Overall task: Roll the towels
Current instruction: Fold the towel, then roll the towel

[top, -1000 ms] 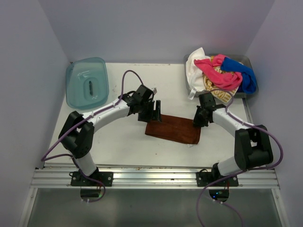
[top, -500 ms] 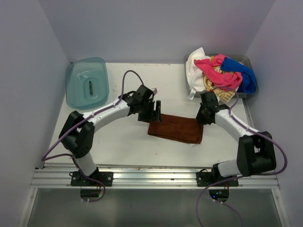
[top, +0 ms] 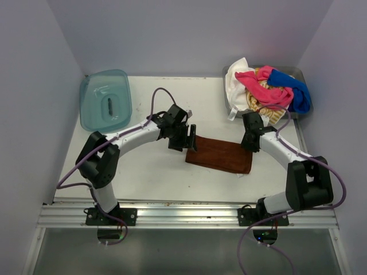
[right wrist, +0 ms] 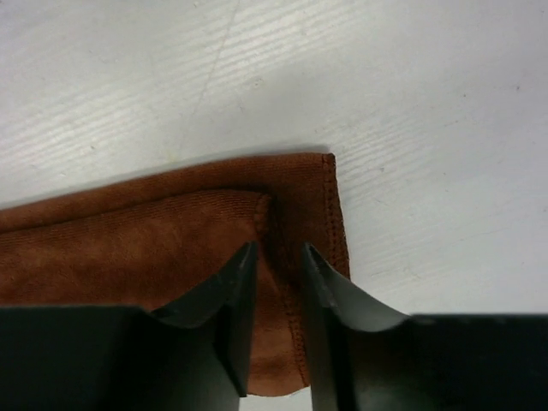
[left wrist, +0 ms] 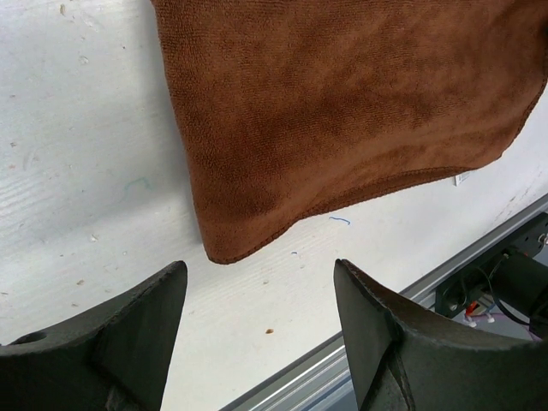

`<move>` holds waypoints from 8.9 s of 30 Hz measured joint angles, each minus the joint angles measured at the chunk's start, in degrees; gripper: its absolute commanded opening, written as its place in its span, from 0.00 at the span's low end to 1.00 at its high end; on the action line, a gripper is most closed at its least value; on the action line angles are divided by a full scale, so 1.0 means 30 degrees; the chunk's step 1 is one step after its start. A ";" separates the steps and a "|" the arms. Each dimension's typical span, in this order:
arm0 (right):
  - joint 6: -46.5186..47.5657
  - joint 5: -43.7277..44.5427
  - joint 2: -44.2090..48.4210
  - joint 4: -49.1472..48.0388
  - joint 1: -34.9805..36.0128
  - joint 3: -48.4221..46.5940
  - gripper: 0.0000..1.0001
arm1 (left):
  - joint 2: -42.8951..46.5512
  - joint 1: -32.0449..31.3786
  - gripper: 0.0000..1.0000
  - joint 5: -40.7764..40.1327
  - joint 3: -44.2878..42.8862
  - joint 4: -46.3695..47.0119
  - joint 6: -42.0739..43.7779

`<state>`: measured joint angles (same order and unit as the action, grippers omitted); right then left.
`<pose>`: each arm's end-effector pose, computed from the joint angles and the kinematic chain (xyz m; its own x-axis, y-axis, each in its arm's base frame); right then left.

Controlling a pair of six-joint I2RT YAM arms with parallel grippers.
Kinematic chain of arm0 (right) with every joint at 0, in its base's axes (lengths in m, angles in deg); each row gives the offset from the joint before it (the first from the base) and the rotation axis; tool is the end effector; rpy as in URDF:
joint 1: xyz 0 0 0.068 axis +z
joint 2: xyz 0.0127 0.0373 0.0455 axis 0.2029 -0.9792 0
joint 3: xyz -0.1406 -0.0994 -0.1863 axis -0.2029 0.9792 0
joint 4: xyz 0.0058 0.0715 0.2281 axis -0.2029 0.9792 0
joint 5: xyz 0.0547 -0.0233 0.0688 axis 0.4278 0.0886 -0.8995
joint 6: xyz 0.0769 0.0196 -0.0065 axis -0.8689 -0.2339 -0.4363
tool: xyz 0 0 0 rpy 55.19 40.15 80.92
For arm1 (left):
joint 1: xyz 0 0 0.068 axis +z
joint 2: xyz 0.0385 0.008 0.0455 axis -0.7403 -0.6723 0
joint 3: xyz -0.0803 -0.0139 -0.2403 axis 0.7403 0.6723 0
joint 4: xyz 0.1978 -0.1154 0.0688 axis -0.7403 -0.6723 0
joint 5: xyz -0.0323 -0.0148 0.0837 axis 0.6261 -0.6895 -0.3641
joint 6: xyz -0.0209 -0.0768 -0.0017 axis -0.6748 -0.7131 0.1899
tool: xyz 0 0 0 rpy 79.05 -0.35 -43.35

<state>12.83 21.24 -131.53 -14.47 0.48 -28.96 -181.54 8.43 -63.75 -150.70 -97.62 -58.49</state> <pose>0.2668 0.0357 0.1628 -0.7577 0.3637 -0.5419 0.4204 0.9071 0.0209 0.2704 -0.2436 0.1783 -0.9599 0.0443 -0.2767 0.1759 0.8638 -0.4722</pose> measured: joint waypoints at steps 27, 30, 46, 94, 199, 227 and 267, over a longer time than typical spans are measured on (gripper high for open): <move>0.0554 -0.3956 -0.1209 -0.0962 -0.0284 0.1428 0.26 | -0.3089 -0.0270 0.71 0.0678 0.0248 0.3993 0.0488; 0.0423 -0.4160 -0.2288 -0.1056 0.1086 0.0423 0.25 | -0.0022 -0.0262 0.72 0.0488 0.3978 0.3971 0.0175; 0.1297 -0.5406 -0.7941 -0.0255 0.4095 -0.9945 0.51 | 0.5472 -0.0117 0.73 -0.0933 0.5202 0.0007 -0.0248; -0.0131 -0.5406 -0.3694 -0.1078 0.7140 -0.6455 0.30 | 0.4685 0.2557 0.65 0.2011 0.1552 0.2987 -0.0306; -0.2215 -0.1260 -0.0597 -0.0204 1.2174 -0.2630 0.00 | 0.6309 0.1144 0.00 0.0284 0.8364 0.3381 -0.2550; -0.0823 -0.0896 -0.7096 -0.0750 0.9697 -0.5916 0.13 | 0.0452 0.3942 0.31 0.0787 0.4452 0.3840 -0.0918; 0.0335 -0.3424 -0.8990 -0.1100 0.9428 -0.8065 0.07 | -0.0656 0.2710 0.02 0.0670 0.4539 0.5727 -0.0860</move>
<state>13.84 10.97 -158.51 -17.77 28.76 -53.16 -183.51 16.56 -61.74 -137.09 -80.44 -61.07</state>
